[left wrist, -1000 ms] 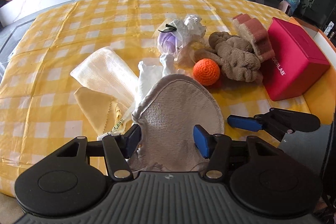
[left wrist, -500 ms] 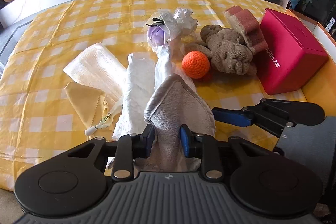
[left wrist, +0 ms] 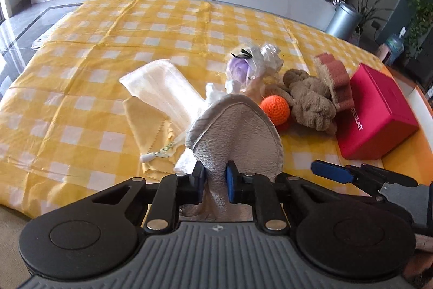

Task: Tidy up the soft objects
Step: 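Grasp the white crumpled tissue with the right gripper while the left holds the pad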

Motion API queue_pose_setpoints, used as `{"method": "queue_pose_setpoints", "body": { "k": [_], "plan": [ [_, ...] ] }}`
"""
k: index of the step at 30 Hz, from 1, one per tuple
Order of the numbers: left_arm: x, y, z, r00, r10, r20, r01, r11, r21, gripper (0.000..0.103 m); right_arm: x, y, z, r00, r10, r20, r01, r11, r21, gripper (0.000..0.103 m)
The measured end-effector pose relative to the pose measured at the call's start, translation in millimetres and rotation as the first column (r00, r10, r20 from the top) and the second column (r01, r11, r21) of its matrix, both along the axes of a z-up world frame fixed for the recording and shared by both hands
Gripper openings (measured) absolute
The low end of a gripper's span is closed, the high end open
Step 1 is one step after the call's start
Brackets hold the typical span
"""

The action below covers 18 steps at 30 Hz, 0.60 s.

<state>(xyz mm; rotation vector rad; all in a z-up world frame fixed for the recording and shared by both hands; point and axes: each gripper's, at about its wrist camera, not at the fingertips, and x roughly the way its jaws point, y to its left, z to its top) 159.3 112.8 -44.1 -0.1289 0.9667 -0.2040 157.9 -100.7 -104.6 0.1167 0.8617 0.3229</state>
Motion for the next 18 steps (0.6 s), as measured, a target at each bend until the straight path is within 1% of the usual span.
{"method": "queue_pose_setpoints", "body": {
  "k": [1, 3, 6, 7, 8, 10, 11, 12, 13, 15, 17, 18],
  "plan": [
    [-3, 7, 3, 1.000, 0.020, 0.006, -0.020, 1.000, -0.008, 0.018, 1, -6, 0, 0.999, -0.036, -0.010, 0.036, 0.999, 0.020, 0.064],
    [-7, 25, 10, 0.997, 0.077, 0.014, -0.077, 0.997, -0.012, 0.018, 5, -13, -4, 0.994, -0.095, -0.046, 0.097, 0.995, 0.033, 0.064],
    [-5, 40, 11, 0.987, 0.161, 0.026, -0.162, 0.986, 0.041, 0.018, 12, -9, -10, 0.991, -0.105, -0.085, 0.109, 0.993, 0.046, 0.065],
    [-2, 44, 9, 0.983, 0.184, 0.024, -0.185, 0.981, 0.053, 0.018, 14, -4, -11, 0.990, -0.102, -0.096, 0.108, 0.993, 0.053, 0.072],
    [1, 47, 7, 0.978, 0.206, 0.017, -0.207, 0.977, 0.053, 0.018, 16, 1, -12, 0.990, -0.098, -0.105, 0.104, 0.993, 0.059, 0.082],
    [5, 51, 1, 0.971, 0.239, 0.016, -0.240, 0.969, 0.053, 0.018, 21, 13, -13, 0.992, -0.075, -0.103, 0.083, 0.994, 0.075, 0.087],
    [6, 50, 0, 0.968, 0.249, 0.023, -0.250, 0.966, 0.064, 0.018, 24, 20, -13, 0.993, -0.065, -0.102, 0.073, 0.994, 0.076, 0.095],
    [7, 48, -2, 0.967, 0.253, 0.030, -0.254, 0.964, 0.075, 0.018, 28, 27, -15, 0.992, -0.064, -0.109, 0.072, 0.995, 0.070, 0.099],
    [7, 49, -4, 0.966, 0.258, 0.036, -0.260, 0.962, 0.080, 0.018, 33, 33, -16, 0.991, -0.066, -0.117, 0.074, 0.995, 0.066, 0.099],
    [6, 50, -5, 0.964, 0.263, 0.038, -0.266, 0.960, 0.085, 0.018, 44, 44, -19, 0.987, -0.058, -0.149, 0.073, 0.993, 0.094, 0.099],
    [7, 53, -7, 0.964, 0.264, 0.027, -0.266, 0.961, 0.072, 0.018, 51, 51, -24, 0.980, -0.064, -0.186, 0.085, 0.990, 0.109, 0.101],
    [7, 54, -8, 0.964, 0.267, 0.023, -0.268, 0.961, 0.068, 0.018, 53, 52, -24, 0.982, -0.075, -0.174, 0.094, 0.990, 0.104, 0.101]
  ]
}}
